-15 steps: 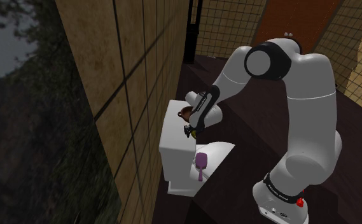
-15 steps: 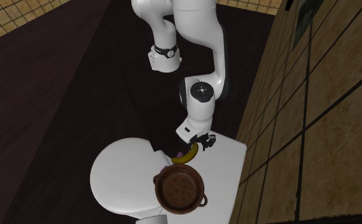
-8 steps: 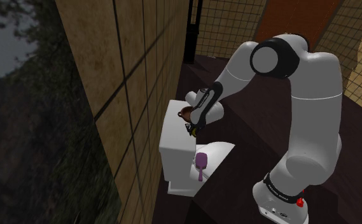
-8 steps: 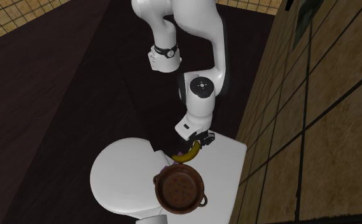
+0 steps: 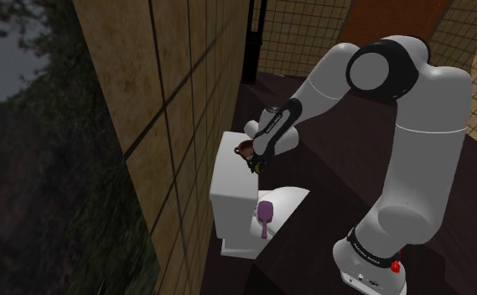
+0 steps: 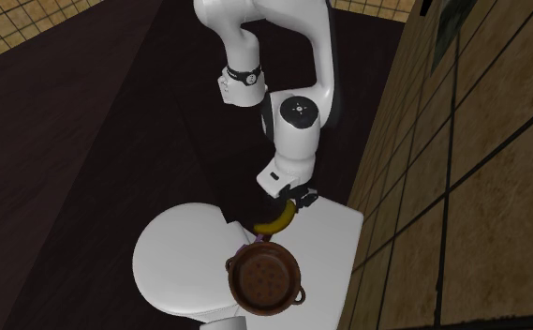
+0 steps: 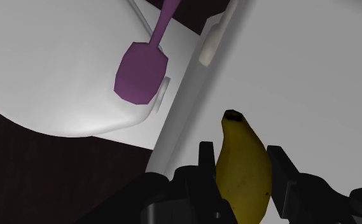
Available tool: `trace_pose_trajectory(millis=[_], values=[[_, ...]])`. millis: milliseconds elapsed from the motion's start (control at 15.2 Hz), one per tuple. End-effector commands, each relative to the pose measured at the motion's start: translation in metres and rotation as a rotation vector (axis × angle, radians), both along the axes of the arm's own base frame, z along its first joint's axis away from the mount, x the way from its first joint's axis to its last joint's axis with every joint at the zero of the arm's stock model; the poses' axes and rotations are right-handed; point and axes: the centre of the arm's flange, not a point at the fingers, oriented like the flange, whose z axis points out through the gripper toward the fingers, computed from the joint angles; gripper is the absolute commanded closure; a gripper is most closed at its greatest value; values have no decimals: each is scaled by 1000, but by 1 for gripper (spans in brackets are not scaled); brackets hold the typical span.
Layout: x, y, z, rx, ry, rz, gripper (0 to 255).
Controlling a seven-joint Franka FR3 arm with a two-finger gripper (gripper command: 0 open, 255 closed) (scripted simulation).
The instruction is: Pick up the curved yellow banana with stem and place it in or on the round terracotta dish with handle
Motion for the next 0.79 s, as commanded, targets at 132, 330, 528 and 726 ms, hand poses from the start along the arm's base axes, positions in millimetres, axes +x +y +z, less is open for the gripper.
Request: trace_pose_trajectory(millis=[132, 330, 528, 726], values=[[0, 0, 22, 0, 0, 0, 255], [0, 0, 38, 0, 0, 0, 255], [0, 0, 52, 0, 0, 0, 255], [30, -25, 50, 0, 0, 0, 255]])
